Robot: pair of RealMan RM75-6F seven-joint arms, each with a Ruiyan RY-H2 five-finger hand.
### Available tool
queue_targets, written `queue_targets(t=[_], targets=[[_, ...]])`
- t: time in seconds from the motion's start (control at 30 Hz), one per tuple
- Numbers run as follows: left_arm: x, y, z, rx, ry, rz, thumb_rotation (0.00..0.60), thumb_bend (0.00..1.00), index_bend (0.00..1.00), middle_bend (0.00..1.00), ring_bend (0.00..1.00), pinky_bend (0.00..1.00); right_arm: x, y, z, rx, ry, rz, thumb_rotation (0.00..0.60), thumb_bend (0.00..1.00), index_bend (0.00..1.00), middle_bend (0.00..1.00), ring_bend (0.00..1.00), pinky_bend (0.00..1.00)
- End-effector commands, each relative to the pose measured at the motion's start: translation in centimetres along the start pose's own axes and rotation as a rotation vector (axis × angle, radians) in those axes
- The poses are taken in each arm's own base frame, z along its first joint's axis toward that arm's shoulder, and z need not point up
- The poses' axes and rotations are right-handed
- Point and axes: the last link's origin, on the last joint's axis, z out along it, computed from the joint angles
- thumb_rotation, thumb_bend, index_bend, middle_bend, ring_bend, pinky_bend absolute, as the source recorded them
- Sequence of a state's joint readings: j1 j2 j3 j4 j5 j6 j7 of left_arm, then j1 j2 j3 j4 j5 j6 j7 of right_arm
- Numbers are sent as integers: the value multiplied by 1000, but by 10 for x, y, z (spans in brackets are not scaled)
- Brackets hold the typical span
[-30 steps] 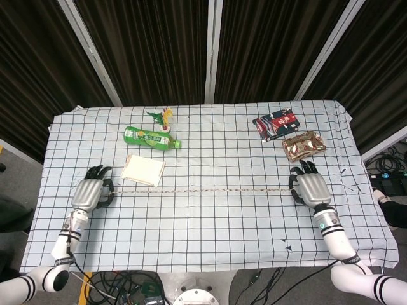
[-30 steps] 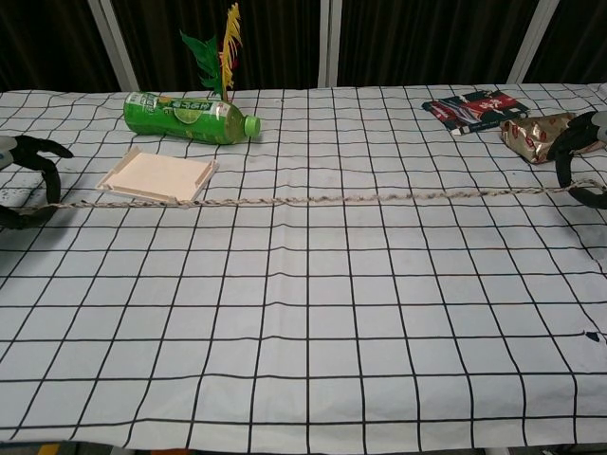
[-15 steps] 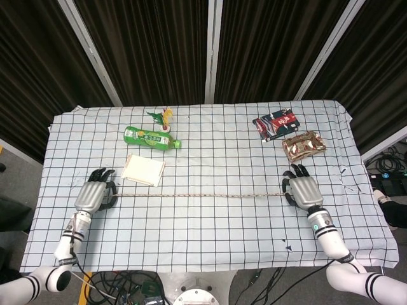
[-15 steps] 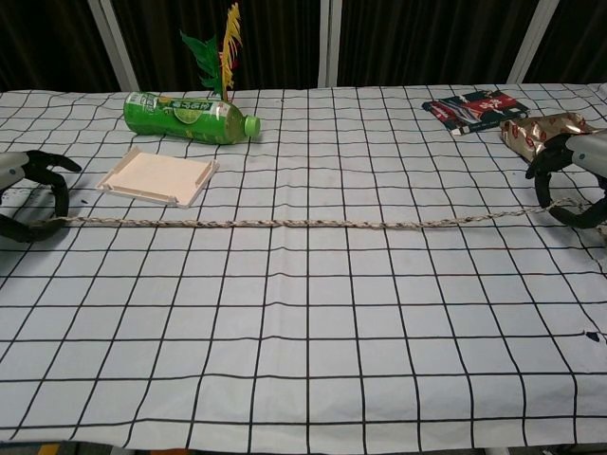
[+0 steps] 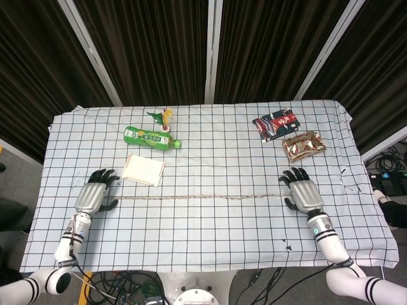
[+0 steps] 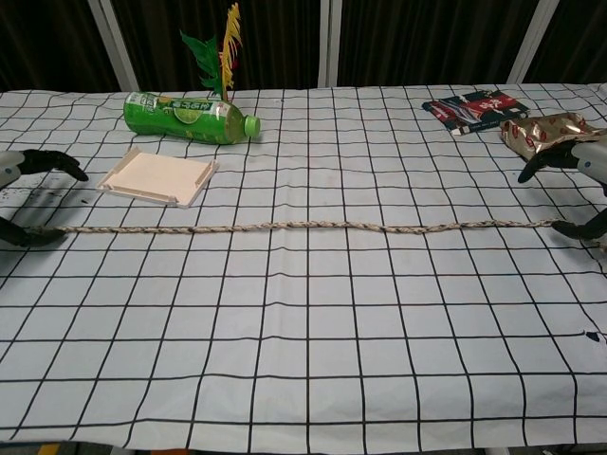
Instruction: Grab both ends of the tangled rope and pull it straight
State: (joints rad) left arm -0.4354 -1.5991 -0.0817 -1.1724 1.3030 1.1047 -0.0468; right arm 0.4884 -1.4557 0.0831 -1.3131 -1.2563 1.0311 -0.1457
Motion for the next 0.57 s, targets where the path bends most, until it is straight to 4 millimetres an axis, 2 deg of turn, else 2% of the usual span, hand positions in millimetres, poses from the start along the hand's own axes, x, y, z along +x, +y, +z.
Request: queue_targets(t=[0.03, 0.17, 0.3, 0.43, 0.57], targets=[[17, -3, -8, -2, 53, -28, 600, 212, 168, 51, 0, 0, 15, 5, -10, -1, 55, 10, 600, 268, 138, 99, 0, 0], [53, -17, -26, 24, 135, -39, 600, 203, 169, 51, 0, 0, 41, 17, -32, -16, 138, 24, 600, 271, 137, 98, 0, 0], [86, -42, -57, 84, 209, -22, 600, 190, 184, 51, 0, 0, 67, 33, -66, -37, 224, 43, 600, 281, 137, 106, 0, 0], [102, -60, -90, 146, 260, -5, 600, 189, 189, 52, 0, 0, 81, 47, -101, -62, 286, 66, 600, 282, 136, 116, 0, 0], [106, -70, -122, 190, 281, 6, 600, 190, 196, 51, 0, 0, 83, 57, -130, -82, 296, 83, 600, 282, 135, 116, 0, 0]])
